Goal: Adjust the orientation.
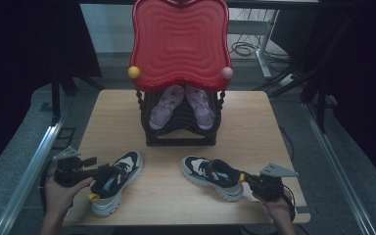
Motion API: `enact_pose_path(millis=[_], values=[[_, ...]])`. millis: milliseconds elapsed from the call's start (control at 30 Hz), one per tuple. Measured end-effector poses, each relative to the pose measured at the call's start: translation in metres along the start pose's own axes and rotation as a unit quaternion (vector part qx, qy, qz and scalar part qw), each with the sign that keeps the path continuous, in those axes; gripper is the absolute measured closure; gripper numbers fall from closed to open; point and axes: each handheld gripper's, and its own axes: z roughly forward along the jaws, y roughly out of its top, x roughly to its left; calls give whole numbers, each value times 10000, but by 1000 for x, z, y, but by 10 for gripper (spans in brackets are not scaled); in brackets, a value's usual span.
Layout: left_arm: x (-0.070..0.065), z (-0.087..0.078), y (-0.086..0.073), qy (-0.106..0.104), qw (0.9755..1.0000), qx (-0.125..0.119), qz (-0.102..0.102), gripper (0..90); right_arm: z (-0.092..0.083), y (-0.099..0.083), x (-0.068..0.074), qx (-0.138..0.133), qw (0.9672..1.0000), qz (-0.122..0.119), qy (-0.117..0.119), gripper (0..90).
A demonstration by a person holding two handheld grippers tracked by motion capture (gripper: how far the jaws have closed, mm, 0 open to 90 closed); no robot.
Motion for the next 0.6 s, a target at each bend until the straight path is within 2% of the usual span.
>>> enact_pose_path(millis=[267,600], values=[[2,-3,0,31,10000,-42,-27,352,-1,-1,3,-6,10000,-39,8,899],[4,-7,0,47,10000,-75,-44,352,-7,-4,16,1,9998,-207,52,899]])
